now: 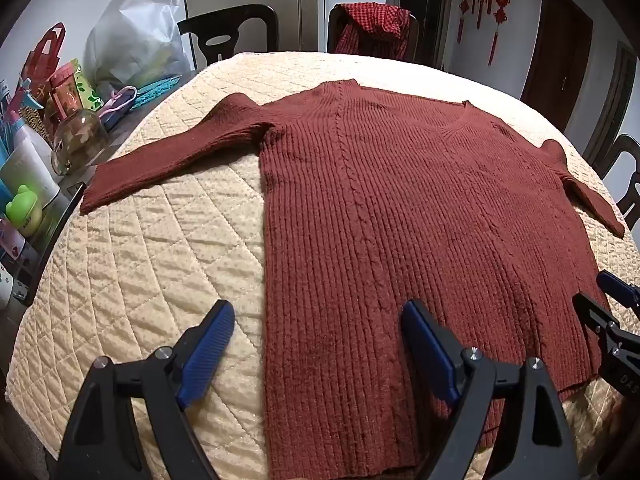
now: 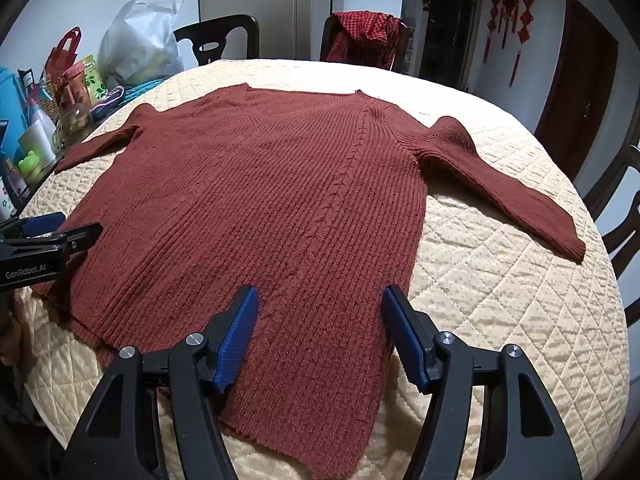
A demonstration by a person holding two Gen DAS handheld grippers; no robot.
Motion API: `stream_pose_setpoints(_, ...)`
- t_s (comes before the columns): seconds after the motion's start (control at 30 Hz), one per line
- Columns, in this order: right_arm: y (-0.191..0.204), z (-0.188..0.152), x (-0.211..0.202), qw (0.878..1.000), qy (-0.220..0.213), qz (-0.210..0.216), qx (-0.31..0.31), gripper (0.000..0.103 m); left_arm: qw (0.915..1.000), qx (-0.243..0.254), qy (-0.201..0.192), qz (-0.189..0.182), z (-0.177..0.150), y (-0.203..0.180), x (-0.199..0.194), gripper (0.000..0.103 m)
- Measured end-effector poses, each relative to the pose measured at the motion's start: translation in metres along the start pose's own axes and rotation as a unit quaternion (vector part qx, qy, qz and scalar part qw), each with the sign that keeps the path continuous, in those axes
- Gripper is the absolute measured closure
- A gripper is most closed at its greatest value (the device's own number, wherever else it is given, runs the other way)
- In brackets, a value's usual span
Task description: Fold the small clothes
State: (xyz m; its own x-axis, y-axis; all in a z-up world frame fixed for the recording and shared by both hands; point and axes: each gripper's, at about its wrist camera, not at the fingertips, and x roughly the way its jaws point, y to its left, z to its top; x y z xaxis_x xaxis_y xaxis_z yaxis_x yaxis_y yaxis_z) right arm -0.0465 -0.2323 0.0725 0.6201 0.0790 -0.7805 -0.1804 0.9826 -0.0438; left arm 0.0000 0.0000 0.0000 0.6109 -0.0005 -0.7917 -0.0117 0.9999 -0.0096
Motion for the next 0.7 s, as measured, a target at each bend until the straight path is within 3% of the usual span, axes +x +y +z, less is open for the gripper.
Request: stream_pose_setpoints(0.7, -0.0010, -0.0005, -0.0002, 1.000, -0.002, 0.000, 0.001, 0.037, 1.0000, -0.001, -0.001, 0.000, -0.0009, -0.0027, 0.0013, 0.013)
